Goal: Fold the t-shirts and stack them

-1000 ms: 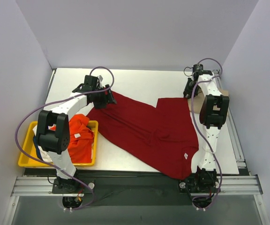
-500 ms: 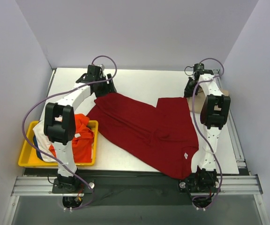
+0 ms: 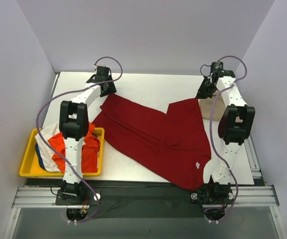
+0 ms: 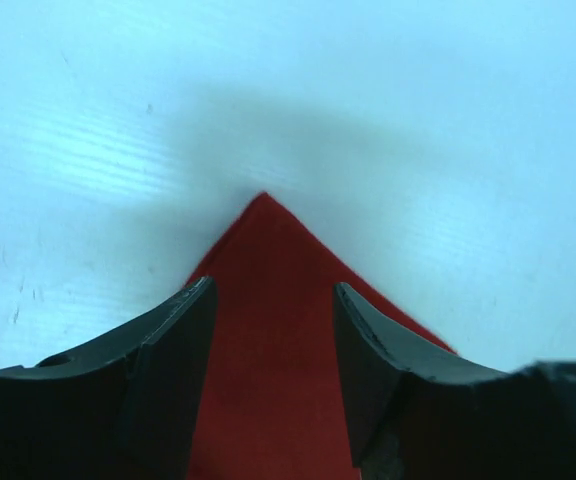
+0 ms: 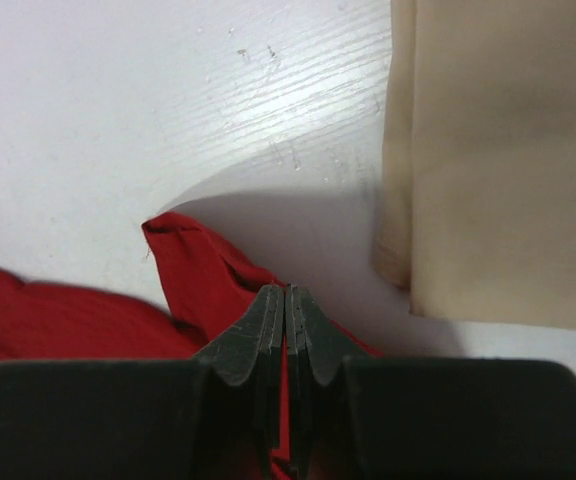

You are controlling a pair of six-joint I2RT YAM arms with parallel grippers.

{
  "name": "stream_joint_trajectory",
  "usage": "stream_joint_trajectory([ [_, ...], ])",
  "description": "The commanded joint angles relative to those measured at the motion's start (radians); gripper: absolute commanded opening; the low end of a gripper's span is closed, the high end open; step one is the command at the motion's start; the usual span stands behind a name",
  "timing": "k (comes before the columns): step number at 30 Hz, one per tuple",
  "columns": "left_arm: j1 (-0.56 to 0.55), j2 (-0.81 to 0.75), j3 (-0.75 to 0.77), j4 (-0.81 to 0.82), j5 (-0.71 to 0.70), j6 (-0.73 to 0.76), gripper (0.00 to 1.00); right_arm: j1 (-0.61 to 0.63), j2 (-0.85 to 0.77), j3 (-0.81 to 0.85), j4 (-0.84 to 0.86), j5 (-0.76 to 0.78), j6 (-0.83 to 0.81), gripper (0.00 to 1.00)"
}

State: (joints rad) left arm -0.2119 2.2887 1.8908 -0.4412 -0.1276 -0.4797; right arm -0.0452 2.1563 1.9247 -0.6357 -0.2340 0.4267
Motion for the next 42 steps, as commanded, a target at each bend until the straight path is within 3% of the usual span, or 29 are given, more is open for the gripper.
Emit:
stream_joint_trajectory([
  [1,0.014,0.057,0.125,0.029,-0.067,-0.013,0.59,0.011,-0.079,-0.033,-0.028,-0.044,0.018,0.0],
  [13,0.014,0.235,0.369,-0.025,-0.053,0.006,0.41,0.036,-0.092,-0.059,-0.028,-0.07,0.03,0.0],
  [27,0.008,0.176,0.234,-0.027,-0.06,0.012,0.44,0.039,-0.07,-0.055,-0.028,-0.07,0.046,0.0],
  [38,0.0,0.173,0.231,-0.044,-0.024,0.015,0.0,0.039,-0.095,-0.055,-0.028,-0.056,0.066,0.0],
  [42,0.0,0.167,0.222,-0.047,-0.003,0.021,0.0,0.039,-0.105,-0.043,-0.028,-0.038,0.079,0.0],
])
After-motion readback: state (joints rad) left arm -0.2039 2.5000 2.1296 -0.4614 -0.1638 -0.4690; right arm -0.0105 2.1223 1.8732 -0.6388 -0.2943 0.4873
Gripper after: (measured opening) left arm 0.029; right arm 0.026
